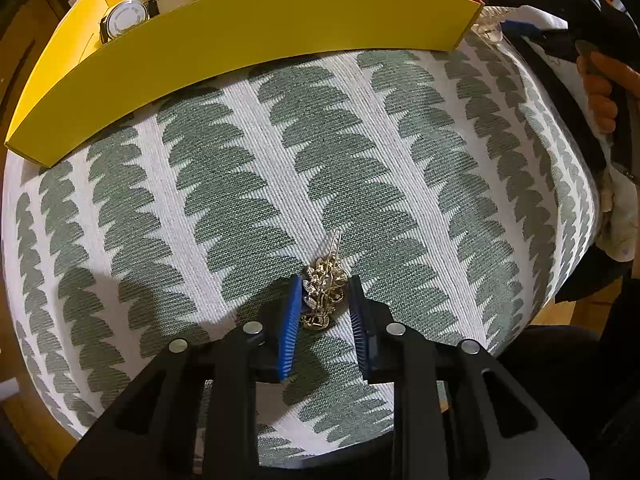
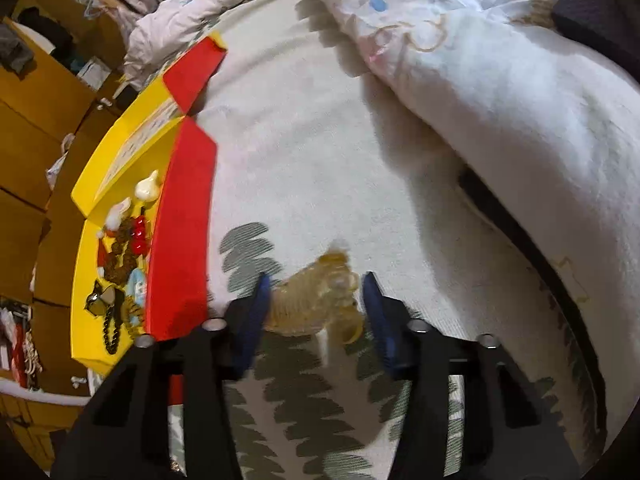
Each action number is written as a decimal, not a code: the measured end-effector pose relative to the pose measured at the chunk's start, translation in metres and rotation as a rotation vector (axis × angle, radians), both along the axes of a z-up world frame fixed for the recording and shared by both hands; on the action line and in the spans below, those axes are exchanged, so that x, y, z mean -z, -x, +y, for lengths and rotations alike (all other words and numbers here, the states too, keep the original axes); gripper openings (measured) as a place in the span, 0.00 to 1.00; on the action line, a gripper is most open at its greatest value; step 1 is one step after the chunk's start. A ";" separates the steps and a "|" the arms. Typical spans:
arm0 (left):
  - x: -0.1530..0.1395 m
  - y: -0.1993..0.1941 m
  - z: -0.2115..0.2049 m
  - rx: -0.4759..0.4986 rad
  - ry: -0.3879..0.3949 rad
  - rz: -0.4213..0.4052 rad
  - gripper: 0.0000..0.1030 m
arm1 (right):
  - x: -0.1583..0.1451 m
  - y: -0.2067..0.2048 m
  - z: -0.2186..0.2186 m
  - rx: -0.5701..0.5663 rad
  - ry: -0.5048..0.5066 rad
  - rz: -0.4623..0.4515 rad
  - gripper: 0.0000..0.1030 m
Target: Organize jewelry
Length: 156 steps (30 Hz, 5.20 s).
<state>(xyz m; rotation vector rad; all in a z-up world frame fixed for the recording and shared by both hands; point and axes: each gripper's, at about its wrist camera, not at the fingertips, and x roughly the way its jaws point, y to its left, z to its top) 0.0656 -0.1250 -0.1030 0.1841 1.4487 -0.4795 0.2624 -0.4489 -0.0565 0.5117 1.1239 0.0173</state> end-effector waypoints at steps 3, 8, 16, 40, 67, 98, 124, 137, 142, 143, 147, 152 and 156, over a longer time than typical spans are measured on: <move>0.001 0.002 -0.002 -0.001 0.003 0.001 0.23 | -0.001 -0.001 0.003 -0.005 0.007 0.004 0.37; -0.003 -0.001 0.006 -0.013 0.017 0.013 0.22 | -0.002 0.001 0.001 -0.008 0.003 0.006 0.35; -0.011 -0.008 0.018 -0.018 0.043 0.032 0.21 | -0.004 0.005 0.003 -0.020 -0.013 0.014 0.35; -0.059 -0.022 0.048 -0.063 0.172 -0.002 0.21 | -0.051 0.020 0.004 -0.030 -0.127 -0.090 0.30; -0.095 -0.149 0.116 -0.335 0.223 -0.108 0.21 | -0.071 -0.055 0.136 -0.234 -0.272 -0.118 0.30; -0.037 -0.192 0.121 -0.363 0.031 -0.104 0.22 | -0.021 -0.092 0.168 -0.206 -0.139 -0.065 0.33; -0.081 -0.176 0.146 -0.410 0.178 -0.187 0.69 | -0.094 -0.053 0.141 -0.166 -0.087 -0.238 0.59; -0.103 -0.137 0.135 -0.383 0.120 -0.325 0.82 | -0.111 0.016 0.119 -0.081 0.117 -0.320 0.82; -0.111 -0.108 0.124 -0.393 0.016 -0.465 0.84 | -0.106 0.044 0.146 -0.129 0.239 -0.314 0.84; -0.112 -0.103 0.123 -0.401 0.008 -0.485 0.85 | -0.103 0.048 0.152 -0.141 0.263 -0.311 0.85; -0.117 -0.083 0.121 -0.434 -0.031 -0.574 0.88 | -0.092 0.073 0.179 -0.186 0.359 -0.286 0.87; -0.121 -0.068 0.117 -0.440 -0.081 -0.635 0.90 | -0.087 0.097 0.197 -0.209 0.349 -0.292 0.88; -0.125 -0.056 0.114 -0.428 -0.088 -0.663 0.94 | -0.087 0.108 0.205 -0.206 0.348 -0.313 0.89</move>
